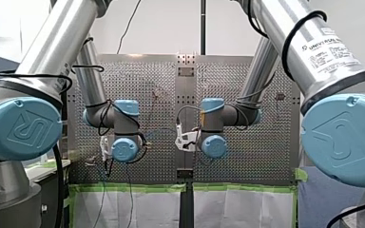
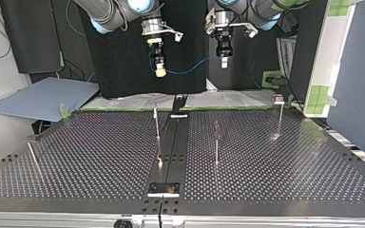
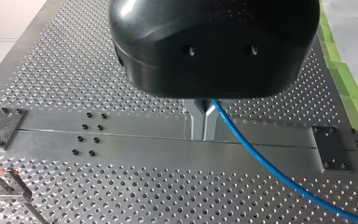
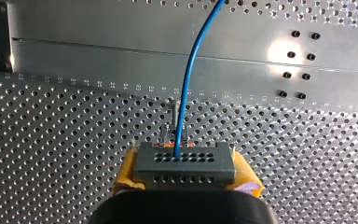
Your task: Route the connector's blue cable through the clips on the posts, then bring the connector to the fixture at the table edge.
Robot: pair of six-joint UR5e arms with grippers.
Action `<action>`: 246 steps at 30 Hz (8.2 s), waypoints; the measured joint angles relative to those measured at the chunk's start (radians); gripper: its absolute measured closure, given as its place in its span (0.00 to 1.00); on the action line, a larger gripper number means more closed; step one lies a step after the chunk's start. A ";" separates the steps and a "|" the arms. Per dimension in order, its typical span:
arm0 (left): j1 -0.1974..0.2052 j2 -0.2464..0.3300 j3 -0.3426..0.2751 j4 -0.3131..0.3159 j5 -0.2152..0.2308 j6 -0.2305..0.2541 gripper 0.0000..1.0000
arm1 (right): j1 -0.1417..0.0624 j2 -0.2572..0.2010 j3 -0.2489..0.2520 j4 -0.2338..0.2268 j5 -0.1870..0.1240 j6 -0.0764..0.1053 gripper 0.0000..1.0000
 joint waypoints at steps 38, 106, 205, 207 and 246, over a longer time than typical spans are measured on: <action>0.013 -0.071 0.027 -0.064 0.048 0.046 0.98 | 0.006 0.037 0.009 0.015 -0.002 0.000 1.00; 0.121 0.286 0.255 -0.374 -0.039 -0.139 0.98 | -0.073 -0.183 -0.261 0.430 -0.085 0.109 1.00; 0.360 0.182 0.480 -0.531 0.367 -0.077 0.93 | -0.169 -0.151 -0.370 0.480 -0.196 0.130 1.00; 0.362 0.180 0.485 -0.532 0.379 -0.077 0.93 | -0.172 -0.147 -0.373 0.481 -0.197 0.130 1.00; 0.404 0.108 0.578 -0.580 0.480 -0.087 0.93 | -0.214 -0.095 -0.490 0.533 -0.211 0.125 1.00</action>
